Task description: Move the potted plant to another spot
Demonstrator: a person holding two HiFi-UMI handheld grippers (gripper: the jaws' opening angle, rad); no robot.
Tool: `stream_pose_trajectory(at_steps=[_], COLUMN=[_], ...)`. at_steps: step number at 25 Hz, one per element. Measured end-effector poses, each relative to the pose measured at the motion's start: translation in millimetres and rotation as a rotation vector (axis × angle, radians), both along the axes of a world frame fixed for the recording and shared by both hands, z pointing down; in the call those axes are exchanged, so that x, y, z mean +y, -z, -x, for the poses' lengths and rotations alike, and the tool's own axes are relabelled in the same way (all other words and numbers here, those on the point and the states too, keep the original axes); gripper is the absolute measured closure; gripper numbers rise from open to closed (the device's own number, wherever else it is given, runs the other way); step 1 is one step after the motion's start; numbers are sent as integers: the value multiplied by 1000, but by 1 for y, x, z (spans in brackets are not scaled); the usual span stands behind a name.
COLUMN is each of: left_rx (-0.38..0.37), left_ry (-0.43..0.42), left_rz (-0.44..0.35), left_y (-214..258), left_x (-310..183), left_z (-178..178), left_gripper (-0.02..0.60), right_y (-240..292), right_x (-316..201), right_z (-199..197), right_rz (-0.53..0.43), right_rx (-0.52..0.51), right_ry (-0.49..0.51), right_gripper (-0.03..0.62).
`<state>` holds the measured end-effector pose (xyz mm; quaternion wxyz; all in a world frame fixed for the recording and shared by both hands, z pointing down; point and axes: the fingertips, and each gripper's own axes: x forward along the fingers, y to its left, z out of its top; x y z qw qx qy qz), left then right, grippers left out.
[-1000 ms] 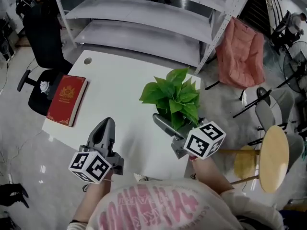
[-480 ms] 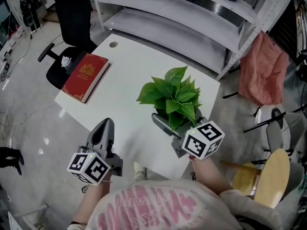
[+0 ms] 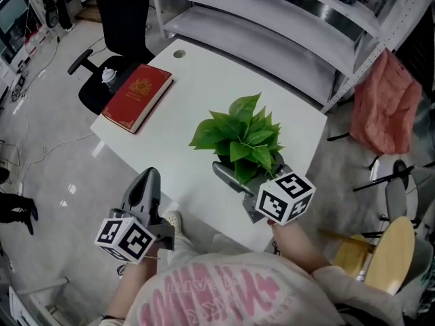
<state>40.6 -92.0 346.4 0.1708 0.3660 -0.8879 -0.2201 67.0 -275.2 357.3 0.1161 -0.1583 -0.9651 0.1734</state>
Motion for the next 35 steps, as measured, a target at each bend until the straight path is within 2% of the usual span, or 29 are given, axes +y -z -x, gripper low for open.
stream_pose_trajectory(at_steps=[7, 11, 20, 25, 29, 35], left_rx=[-69, -87, -121, -120, -127, -134], left_ry=[-93, -155, -272, -316, -327, -340], left_rz=[23, 10, -44, -49, -50, -57], left_y=[6, 16, 38, 41, 46, 39], left_x=[13, 34, 90, 113, 127, 136], left_z=[30, 63, 143, 163, 172, 171], left_gripper=[578, 578, 578, 578, 578, 578], right_y=[6, 12, 37, 33, 39, 36], right_x=[20, 35, 89, 96, 100, 103], right_z=[18, 39, 92, 99, 100, 104], right_rz=[-7, 12, -28, 5, -64, -70], right_rx=[-23, -17, -54, -51, -62, -56], right_ry=[-75, -153, -292, -381, -419, -439], right_gripper=[52, 51, 51, 51, 51, 51])
